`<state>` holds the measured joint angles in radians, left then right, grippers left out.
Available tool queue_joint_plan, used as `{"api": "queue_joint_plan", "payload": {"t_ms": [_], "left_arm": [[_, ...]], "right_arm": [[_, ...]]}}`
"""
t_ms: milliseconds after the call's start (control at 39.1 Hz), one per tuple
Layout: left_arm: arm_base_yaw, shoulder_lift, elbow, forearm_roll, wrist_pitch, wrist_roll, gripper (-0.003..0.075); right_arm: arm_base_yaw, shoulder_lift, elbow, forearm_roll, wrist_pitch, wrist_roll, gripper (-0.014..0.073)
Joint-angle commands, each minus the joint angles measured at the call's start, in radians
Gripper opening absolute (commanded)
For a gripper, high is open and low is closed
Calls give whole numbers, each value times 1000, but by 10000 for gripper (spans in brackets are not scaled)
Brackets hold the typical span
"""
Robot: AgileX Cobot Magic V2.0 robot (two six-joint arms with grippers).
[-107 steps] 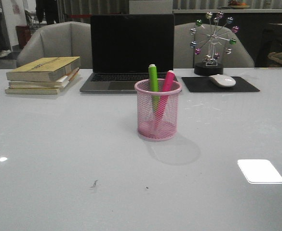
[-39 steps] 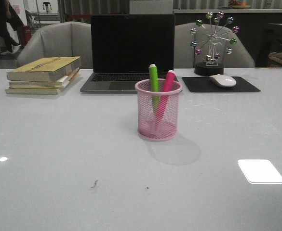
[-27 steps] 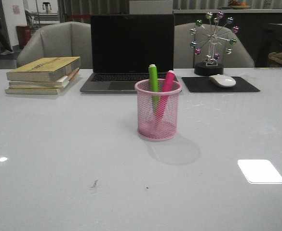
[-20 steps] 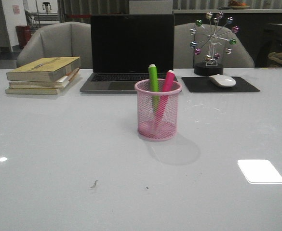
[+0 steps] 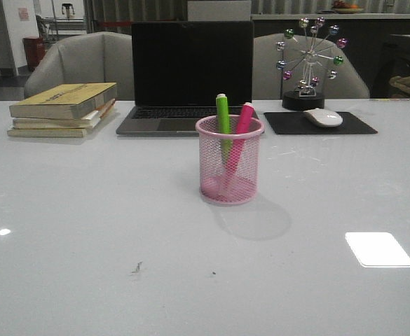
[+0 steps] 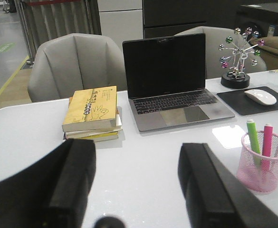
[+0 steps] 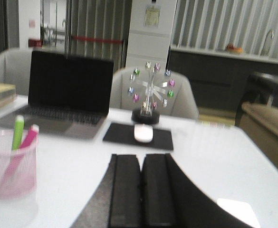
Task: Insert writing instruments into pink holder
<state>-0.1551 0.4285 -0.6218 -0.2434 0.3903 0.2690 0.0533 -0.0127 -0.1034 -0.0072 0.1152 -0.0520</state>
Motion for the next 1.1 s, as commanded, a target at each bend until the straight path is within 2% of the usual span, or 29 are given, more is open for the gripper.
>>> {"api": "queue_joint_plan", "payload": {"t_ms": [0,230,409,1075], "left_arm": [[0,6,-26,-14,-86,1,438],[0,6,-26,-14,-86,1,438],[0,6,-26,-14,-86,1,438],[0,6,-26,-14,-86,1,438]], "right_arm": [[0,-16,26,7,-106,-8,29],[0,-16,136,7,-115,-8,29],[0,-16,134,7,-48,-8,29],[0,-16,134,7,-47,-8,29]]}}
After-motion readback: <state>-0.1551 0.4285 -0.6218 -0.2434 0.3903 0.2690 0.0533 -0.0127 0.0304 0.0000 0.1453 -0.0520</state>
